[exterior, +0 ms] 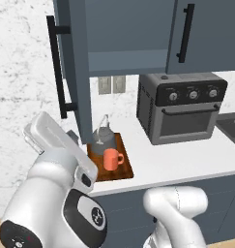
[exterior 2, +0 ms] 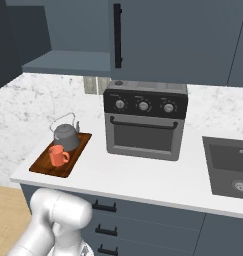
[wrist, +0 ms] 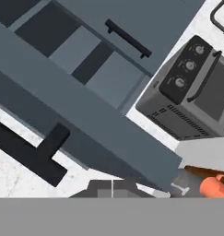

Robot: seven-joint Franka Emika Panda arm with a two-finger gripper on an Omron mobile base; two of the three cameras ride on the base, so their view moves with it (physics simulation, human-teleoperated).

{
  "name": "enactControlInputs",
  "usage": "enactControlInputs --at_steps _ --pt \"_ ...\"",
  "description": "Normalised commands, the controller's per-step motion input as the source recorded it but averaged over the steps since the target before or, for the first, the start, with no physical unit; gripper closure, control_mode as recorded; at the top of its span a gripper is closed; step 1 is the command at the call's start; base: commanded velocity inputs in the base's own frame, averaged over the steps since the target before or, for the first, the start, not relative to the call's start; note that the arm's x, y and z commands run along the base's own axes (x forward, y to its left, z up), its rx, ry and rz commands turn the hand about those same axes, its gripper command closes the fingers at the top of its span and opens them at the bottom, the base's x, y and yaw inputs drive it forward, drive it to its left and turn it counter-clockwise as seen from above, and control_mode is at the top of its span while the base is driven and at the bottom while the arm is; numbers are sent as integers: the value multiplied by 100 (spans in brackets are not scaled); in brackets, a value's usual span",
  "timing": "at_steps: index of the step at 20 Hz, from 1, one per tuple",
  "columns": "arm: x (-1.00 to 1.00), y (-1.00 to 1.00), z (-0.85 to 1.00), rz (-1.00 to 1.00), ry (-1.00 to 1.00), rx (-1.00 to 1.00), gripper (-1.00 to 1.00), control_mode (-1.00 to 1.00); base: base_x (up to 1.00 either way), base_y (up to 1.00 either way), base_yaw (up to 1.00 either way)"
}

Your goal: Pick the kettle from the counter and place it on the tray. Then pick the mug from the cabinet and place it on the tray. Then close the cabinet doors.

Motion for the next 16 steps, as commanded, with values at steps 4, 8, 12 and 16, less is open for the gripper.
enactControlInputs --at_steps 4,8,12,16 --pt "23 65 -13 -22 -2 0 100 -100 0 0 0" --pt "68 55 -8 -27 -1 0 100 -100 0 0 0" --pt "100 53 -16 -30 0 0 100 -100 0 0 0" --pt "100 57 -30 -27 0 -1 100 -100 0 0 0"
